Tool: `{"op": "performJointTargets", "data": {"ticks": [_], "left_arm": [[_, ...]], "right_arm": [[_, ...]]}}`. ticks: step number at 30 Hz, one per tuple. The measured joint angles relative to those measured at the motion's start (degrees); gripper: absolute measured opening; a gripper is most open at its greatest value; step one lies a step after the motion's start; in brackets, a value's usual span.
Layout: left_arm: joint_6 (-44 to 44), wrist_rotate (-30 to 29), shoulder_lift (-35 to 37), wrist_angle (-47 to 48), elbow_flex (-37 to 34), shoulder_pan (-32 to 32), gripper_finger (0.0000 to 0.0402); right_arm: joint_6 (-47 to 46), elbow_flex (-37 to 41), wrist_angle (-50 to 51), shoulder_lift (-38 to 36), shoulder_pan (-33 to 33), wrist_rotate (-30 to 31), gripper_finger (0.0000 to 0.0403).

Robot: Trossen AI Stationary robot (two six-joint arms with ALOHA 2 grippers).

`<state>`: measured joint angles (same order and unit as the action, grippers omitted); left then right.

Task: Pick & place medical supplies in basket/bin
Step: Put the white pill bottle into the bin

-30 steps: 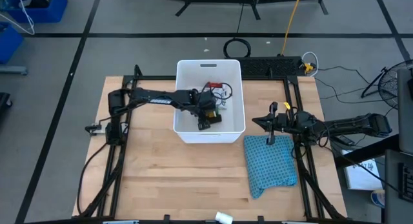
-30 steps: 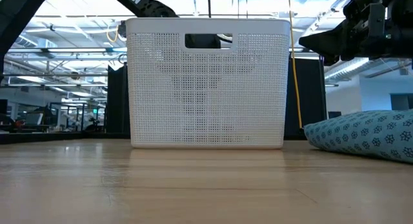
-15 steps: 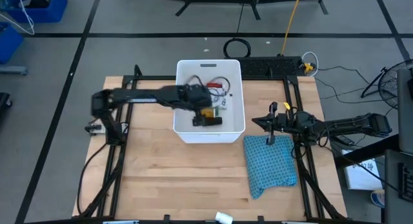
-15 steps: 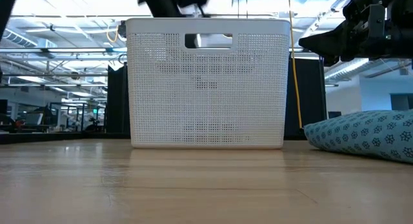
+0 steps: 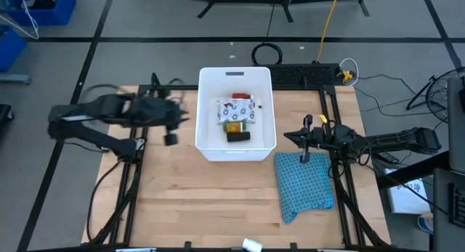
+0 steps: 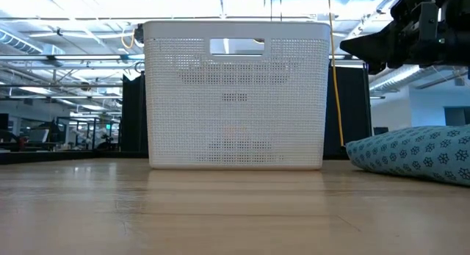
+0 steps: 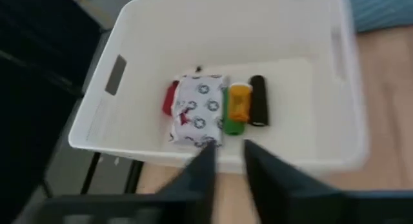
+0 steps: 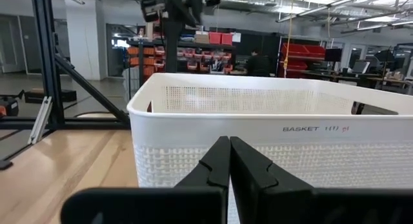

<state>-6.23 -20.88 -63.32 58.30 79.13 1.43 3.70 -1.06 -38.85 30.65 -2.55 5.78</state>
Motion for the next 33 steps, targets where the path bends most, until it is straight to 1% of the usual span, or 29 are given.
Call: {"op": "performJointTargets", "data": {"ticks": [1,2,5,7,10,13,15,18,22,24,26,28,32,33], "left_arm": [[0.33,0.02,2.05,0.12,-0.93,1.05,0.0040],[0.77,0.06,3.92,-0.20,-1.89,2.07,0.0021],[-0.14,0.26,9.05,-2.17,-5.53,5.23,0.0011],[-1.59,1.75,12.65,-5.57,-8.86,7.17,0.0004],[-4.72,7.81,18.54,-15.14,-16.22,8.79,0.0003],[-6.35,14.80,24.39,-29.35,-25.12,9.26,0.0002],[-6.89,17.86,27.29,-37.11,-30.66,9.22,0.0002],[-7.24,20.87,30.32,-44.46,-37.24,9.23,0.0002],[-6.26,19.03,34.84,-48.46,-45.10,9.27,0.0001],[-5.32,18.89,37.42,-52.05,-48.58,9.27,0.0001],[-4.14,20.11,39.82,-55.72,-52.44,9.61,0.0001],[-3.00,19.89,41.20,-60.09,-56.31,10.48,0.0001],[-0.98,11.17,43.00,-61.23,-62.03,12.13,0.0001],[-0.51,9.96,43.18,-61.31,-63.31,12.40,0.0001]], "right_arm": [[0.00,0.00,-0.04,0.00,0.02,0.00,0.0000],[0.00,0.00,-0.05,0.00,0.02,0.00,0.0000],[0.00,0.00,-0.16,0.09,0.02,0.00,0.0000],[0.00,0.00,-0.59,0.09,0.02,0.00,0.0000],[0.04,-0.01,-1.00,0.09,0.01,0.00,0.0000],[0.02,0.00,-1.37,0.07,0.01,-0.02,0.0000],[0.02,0.00,-1.38,0.07,0.02,-0.04,0.0000],[0.02,0.00,-1.40,0.08,0.01,-0.12,0.0000],[0.02,0.00,-1.74,0.07,0.00,-3.06,0.0000],[0.00,0.00,-2.12,0.05,0.00,-4.45,0.0000],[0.00,-0.02,-2.47,0.09,0.00,-4.59,0.0000],[-0.01,0.00,-2.60,0.06,0.00,-4.51,0.0000],[-2.32,0.00,-2.54,0.07,0.00,-4.57,0.0000],[-2.45,0.00,-2.45,0.07,0.00,-4.57,0.0000]]}}
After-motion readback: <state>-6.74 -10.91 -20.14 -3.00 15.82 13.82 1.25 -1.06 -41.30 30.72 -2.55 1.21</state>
